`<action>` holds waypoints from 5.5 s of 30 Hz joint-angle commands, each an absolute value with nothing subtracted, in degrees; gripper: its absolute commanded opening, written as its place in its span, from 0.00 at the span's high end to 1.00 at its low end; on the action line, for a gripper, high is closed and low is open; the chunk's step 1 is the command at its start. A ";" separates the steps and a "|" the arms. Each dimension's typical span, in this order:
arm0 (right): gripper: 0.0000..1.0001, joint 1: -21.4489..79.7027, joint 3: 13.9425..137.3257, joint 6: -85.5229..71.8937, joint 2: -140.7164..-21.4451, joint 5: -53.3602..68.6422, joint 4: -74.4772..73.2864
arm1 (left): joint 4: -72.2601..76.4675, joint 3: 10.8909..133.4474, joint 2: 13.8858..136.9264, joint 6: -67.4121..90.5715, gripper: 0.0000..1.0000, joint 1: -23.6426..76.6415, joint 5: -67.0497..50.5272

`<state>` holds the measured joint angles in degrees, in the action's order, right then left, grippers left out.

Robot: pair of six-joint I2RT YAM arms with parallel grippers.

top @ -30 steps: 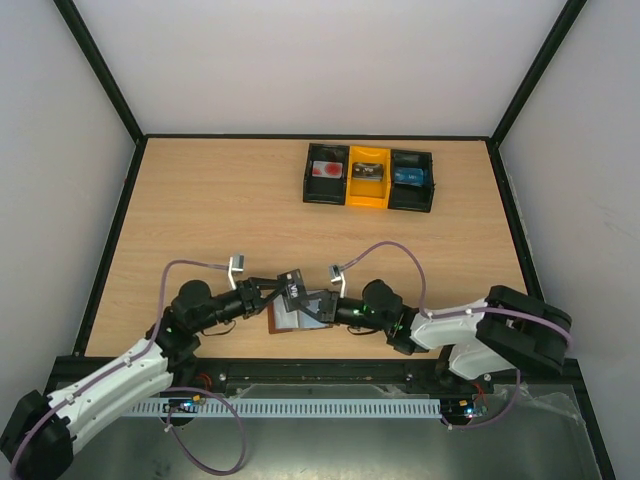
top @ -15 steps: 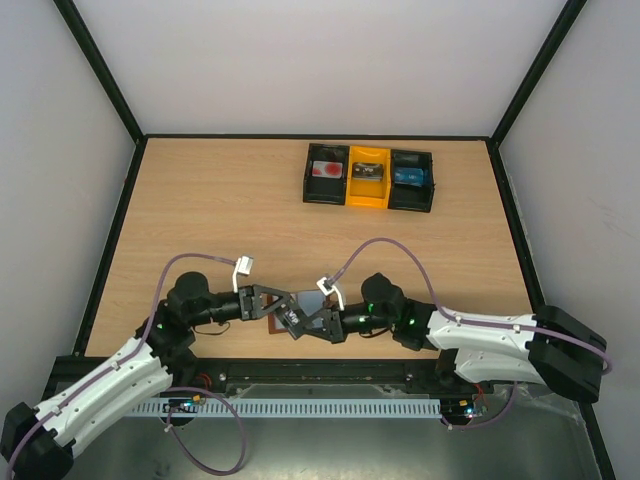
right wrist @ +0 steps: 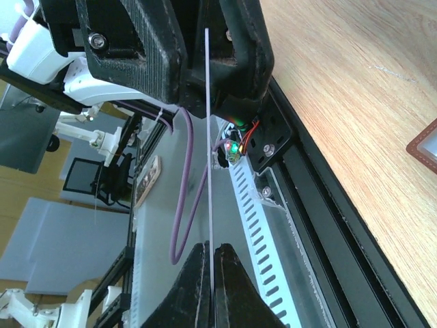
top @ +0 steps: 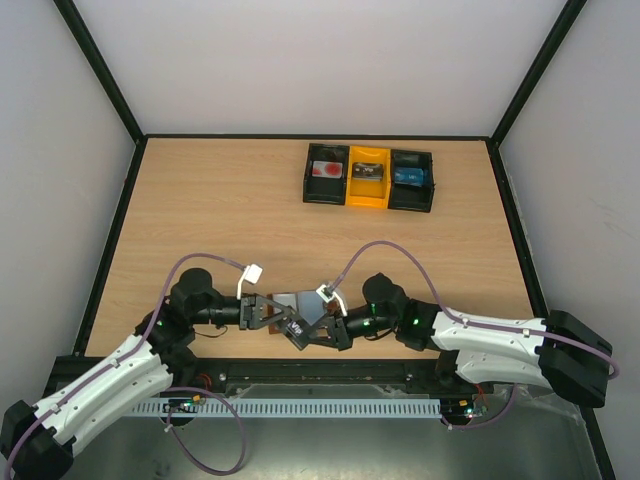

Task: Take the credit cards out of the card holder

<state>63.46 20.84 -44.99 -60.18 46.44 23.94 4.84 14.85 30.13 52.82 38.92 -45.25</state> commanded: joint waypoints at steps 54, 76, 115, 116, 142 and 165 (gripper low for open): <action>0.62 63.72 13.53 -78.13 -68.67 15.20 63.30 | 25.33 5.27 21.18 73.47 0.97 38.76 -13.52; 0.98 64.25 14.22 -78.25 -73.56 16.40 69.12 | 22.03 5.01 19.37 73.47 0.74 38.76 -11.54; 0.98 16.11 48.85 -33.66 -79.59 20.96 2.35 | -12.92 20.14 25.14 49.16 0.00 38.67 -11.72; 0.98 15.13 50.08 -33.44 -81.12 21.02 2.29 | -11.69 19.62 25.40 49.36 0.00 38.67 -12.35; 0.98 9.86 94.12 -27.42 -120.77 26.44 -13.17 | -6.32 19.83 31.99 48.17 0.00 38.63 -12.42; 0.91 9.80 105.17 -26.21 -129.69 20.46 -19.10 | -8.30 19.74 31.29 49.57 0.00 38.58 -12.04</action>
